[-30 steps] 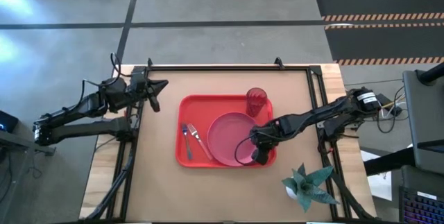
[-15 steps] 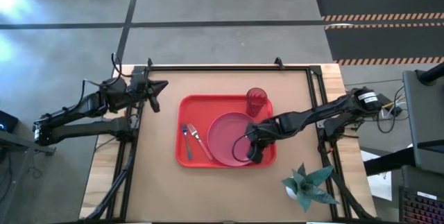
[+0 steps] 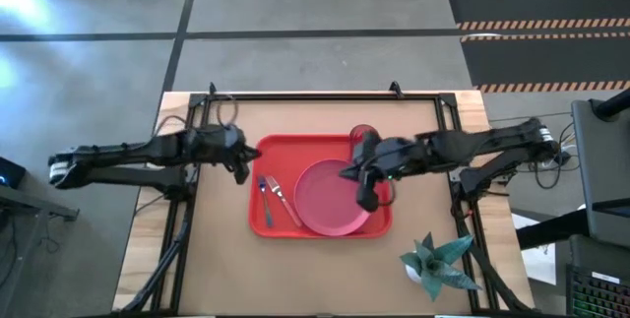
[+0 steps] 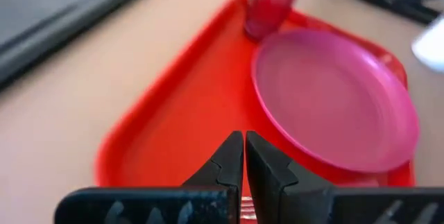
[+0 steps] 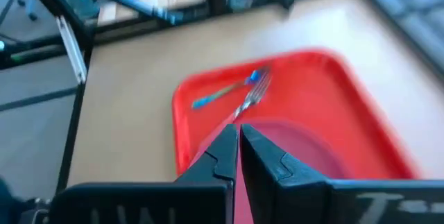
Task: Pick and place plate/cup/fork/spoon on tray
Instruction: Adjust the pink fork on the red tray
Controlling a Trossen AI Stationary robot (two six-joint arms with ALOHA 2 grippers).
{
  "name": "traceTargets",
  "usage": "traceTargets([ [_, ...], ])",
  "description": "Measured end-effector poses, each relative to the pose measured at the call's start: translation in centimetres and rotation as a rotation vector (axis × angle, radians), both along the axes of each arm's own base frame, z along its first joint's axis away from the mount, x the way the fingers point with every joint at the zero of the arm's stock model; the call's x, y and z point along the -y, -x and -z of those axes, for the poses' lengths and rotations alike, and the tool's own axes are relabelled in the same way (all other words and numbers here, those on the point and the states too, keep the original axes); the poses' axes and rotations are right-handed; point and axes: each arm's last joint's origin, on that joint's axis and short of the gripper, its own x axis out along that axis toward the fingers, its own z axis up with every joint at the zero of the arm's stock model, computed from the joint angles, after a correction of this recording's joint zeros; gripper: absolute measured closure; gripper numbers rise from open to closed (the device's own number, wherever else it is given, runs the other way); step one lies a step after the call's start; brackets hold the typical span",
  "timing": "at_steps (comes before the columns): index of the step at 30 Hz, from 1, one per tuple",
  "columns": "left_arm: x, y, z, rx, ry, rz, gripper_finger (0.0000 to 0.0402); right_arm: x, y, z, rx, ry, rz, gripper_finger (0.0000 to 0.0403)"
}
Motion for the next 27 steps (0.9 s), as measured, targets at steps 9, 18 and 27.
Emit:
traceTargets([
  [9, 2.9, -3.3, 3.5, -0.195, 0.082, 0.166, 0.0401, 0.9, 3.3, -4.8, 0.108, 0.112, 0.042, 0.0394],
  [18, 5.0, -5.1, 5.8, -0.278, 0.168, 0.185, 0.0401, 1.1, 4.0, -4.1, 0.02, 0.148, 0.053, 0.0394],
  [27, 5.3, -5.9, 7.4, -0.353, 0.192, 0.159, 0.0401, 1.1, 3.7, -3.2, -0.044, 0.163, 0.047, 0.0394],
])
